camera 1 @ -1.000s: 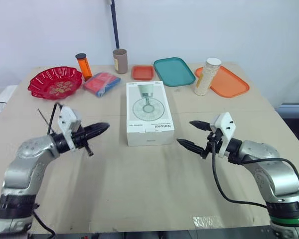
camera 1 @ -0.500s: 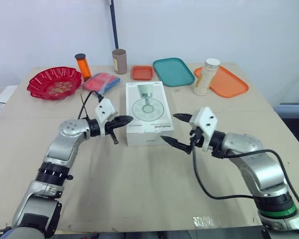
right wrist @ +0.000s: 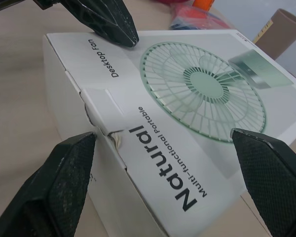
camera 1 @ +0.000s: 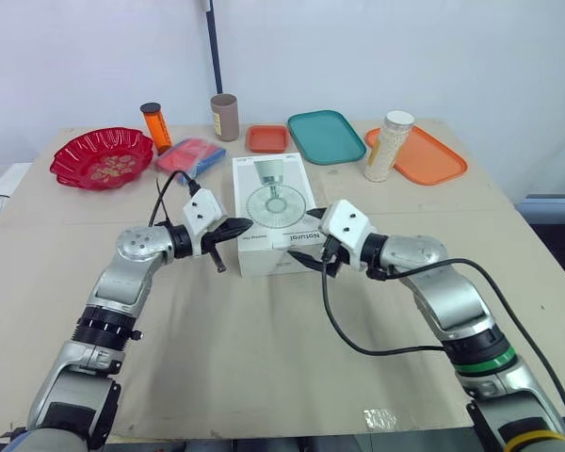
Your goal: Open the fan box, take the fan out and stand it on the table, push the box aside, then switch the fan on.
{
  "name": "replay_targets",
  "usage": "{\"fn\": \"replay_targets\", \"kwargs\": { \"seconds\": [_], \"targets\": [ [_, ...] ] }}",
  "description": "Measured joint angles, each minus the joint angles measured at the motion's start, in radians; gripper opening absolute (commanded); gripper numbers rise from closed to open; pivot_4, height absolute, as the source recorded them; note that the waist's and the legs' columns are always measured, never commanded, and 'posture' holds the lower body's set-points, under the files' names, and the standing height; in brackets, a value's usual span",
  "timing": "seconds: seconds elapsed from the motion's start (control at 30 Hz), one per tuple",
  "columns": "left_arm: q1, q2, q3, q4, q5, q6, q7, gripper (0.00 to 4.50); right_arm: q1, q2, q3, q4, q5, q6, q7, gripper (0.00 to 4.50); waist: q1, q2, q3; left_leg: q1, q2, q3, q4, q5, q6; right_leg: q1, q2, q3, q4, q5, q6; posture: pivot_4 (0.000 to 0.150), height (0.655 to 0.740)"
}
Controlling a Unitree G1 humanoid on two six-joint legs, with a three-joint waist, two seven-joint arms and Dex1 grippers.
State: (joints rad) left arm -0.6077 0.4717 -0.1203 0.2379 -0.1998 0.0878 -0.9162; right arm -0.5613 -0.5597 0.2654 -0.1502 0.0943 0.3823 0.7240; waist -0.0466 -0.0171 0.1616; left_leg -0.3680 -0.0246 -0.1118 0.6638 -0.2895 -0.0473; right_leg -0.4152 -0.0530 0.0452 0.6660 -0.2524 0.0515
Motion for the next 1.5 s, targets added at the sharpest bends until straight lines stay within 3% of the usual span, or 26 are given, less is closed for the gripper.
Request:
{"fn": "replay_targets", "kwargs": {
  "seconds": [0.73,1.5],
  "targets": [
    [0.029,-0.014,0.006,-0.037,0.003,0.005,0.014,0.02,-0.055,0.043,-0.075,0.052,0.023,0.017,0.043,4.5,0.0,0.0,-0.001,0.0,0.0,0.0,-0.001,0.0,0.0,0.0,0.0,0.0,0.0,0.0,0.0,0.15,0.74],
    [0.046,-0.014,0.016,-0.054,0.003,0.006,0.015,0.02,-0.036,0.044,-0.029,0.046,-0.006,-0.006,0.094,4.5,0.0,0.0,-0.001,0.0,0.0,0.0,-0.001,0.0,0.0,0.0,0.0,0.0,0.0,0.0,0.0,0.15,0.74]
  ]
}}
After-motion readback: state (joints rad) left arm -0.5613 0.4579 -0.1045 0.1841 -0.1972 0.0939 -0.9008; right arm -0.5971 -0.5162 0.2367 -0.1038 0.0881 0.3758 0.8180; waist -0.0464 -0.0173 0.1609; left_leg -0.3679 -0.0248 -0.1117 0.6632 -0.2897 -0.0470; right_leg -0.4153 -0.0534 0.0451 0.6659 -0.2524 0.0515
